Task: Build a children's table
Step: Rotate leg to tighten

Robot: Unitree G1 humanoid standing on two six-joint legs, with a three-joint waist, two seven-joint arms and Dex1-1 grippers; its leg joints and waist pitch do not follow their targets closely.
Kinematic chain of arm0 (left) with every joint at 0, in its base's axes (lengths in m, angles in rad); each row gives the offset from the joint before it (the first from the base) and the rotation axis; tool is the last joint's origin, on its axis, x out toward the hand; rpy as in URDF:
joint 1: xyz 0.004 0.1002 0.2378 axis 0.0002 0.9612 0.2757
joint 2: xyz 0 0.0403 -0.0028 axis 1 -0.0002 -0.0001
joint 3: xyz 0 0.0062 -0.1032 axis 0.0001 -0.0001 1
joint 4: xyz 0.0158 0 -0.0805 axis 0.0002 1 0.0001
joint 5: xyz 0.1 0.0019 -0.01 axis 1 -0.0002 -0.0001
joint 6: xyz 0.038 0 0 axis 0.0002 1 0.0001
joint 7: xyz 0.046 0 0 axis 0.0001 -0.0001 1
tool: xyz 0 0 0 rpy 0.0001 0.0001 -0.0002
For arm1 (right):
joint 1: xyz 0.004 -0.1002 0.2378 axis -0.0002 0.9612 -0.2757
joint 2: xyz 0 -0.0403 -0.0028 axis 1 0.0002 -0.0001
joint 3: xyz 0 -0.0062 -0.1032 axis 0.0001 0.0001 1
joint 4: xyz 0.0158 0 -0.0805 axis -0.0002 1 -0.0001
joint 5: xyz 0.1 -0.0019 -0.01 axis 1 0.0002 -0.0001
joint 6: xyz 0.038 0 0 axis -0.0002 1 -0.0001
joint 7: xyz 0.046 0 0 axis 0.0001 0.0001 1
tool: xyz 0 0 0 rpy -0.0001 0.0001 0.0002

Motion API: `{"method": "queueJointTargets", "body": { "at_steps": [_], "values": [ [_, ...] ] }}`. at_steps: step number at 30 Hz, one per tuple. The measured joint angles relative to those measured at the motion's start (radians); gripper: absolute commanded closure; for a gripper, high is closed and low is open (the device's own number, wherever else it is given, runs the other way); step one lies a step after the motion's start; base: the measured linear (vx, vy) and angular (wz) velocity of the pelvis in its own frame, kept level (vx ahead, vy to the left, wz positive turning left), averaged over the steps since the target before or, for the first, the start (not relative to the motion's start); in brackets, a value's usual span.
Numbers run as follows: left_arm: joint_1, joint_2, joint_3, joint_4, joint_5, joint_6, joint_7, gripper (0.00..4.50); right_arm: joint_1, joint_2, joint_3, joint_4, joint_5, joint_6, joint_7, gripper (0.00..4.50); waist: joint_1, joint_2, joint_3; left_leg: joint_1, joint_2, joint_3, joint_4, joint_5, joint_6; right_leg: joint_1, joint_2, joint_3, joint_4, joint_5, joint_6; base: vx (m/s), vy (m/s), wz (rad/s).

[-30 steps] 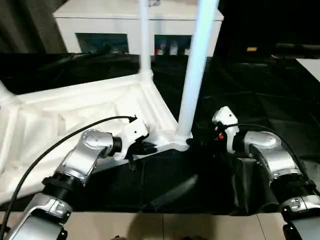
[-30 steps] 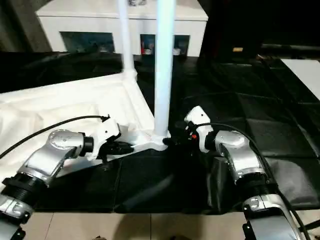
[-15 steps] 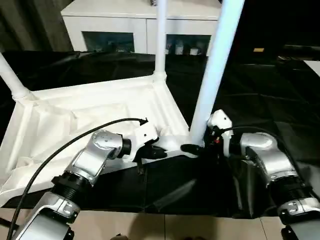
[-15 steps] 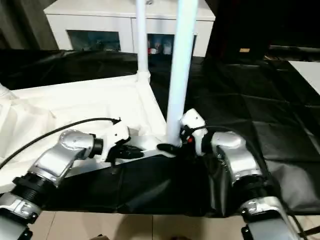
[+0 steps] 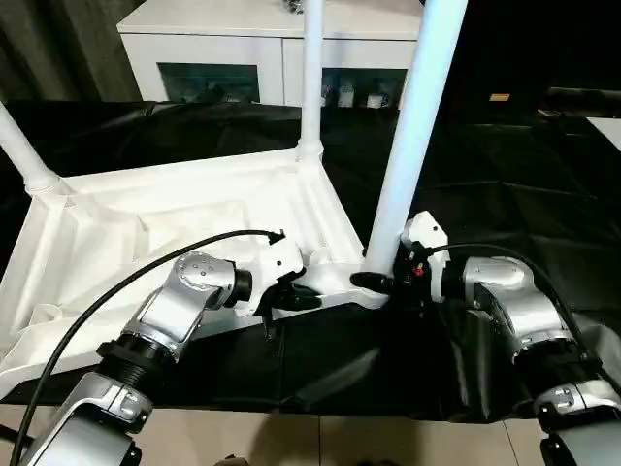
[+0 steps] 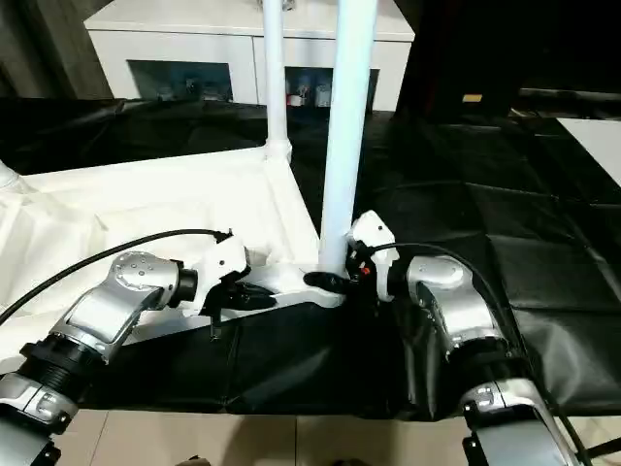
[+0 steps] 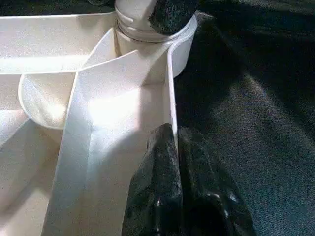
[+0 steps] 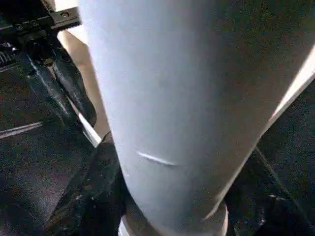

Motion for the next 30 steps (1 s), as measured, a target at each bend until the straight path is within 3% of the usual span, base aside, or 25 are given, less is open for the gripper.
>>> {"method": "queueJointTargets", "body": {
  "at_steps": [5,9,14,18,21,23,30],
  "values": [
    [-0.009,-0.019,0.002,0.024,0.021,0.0,0.05,4.5,-0.016,0.024,0.0,0.035,-0.018,-0.015,-0.079,2.41,-0.006,0.0,0.0,0.005,0.0,-0.001,0.0,0.0,0.0,0.008,0.0,-0.001,-0.001,-0.002,0.004,0.0,0.0,0.0],
    [-0.069,-0.112,0.02,0.132,0.061,0.025,0.207,4.5,-0.038,0.121,-0.074,0.09,-0.038,0.035,-0.35,2.45,-0.016,0.0,0.0,0.017,-0.002,-0.001,-0.001,0.0,0.0,0.019,-0.001,-0.002,-0.009,-0.004,0.006,0.0,0.0,0.0],
    [-0.136,-0.235,0.03,0.249,0.078,0.051,0.383,4.5,-0.074,0.227,-0.17,0.143,-0.037,0.078,-0.674,2.51,-0.032,0.004,0.002,0.017,-0.003,-0.004,-0.002,0.0,0.001,0.027,-0.001,-0.006,-0.028,-0.004,0.007,0.0,0.0,0.0],
    [-0.158,-0.269,0.031,0.289,0.094,0.035,0.45,4.5,-0.114,0.297,-0.214,0.186,-0.036,0.073,-0.887,2.52,-0.053,0.007,0.002,0.012,-0.003,-0.01,-0.003,0.0,0.002,0.027,-0.002,-0.008,-0.038,-0.004,0.006,0.0,0.0,0.0],
    [-0.159,-0.268,0.031,0.289,0.096,0.024,0.453,4.5,-0.116,0.316,-0.215,0.194,-0.04,0.039,-0.93,2.52,-0.055,0.008,0.002,0.006,-0.003,-0.012,-0.003,0.0,0.002,0.027,-0.001,-0.008,-0.038,-0.001,0.004,0.0,0.0,0.0],
    [-0.163,-0.266,0.031,0.289,0.097,0.022,0.452,4.5,-0.116,0.319,-0.22,0.199,-0.047,0.016,-0.93,1.96,-0.054,0.009,0.002,0.004,-0.003,-0.01,-0.003,0.0,0.002,0.026,-0.001,-0.008,-0.038,0.005,0.003,0.0,0.0,0.0],
    [-0.186,-0.254,0.044,0.329,0.104,-0.031,0.457,4.5,-0.052,0.294,-0.213,0.094,-0.031,-0.033,-0.822,1.61,-0.05,0.019,-0.001,-0.001,-0.003,-0.009,-0.007,-0.001,0.003,0.014,0.001,-0.006,-0.023,0.005,0.003,0.0,0.0,0.0]
  ]
}}
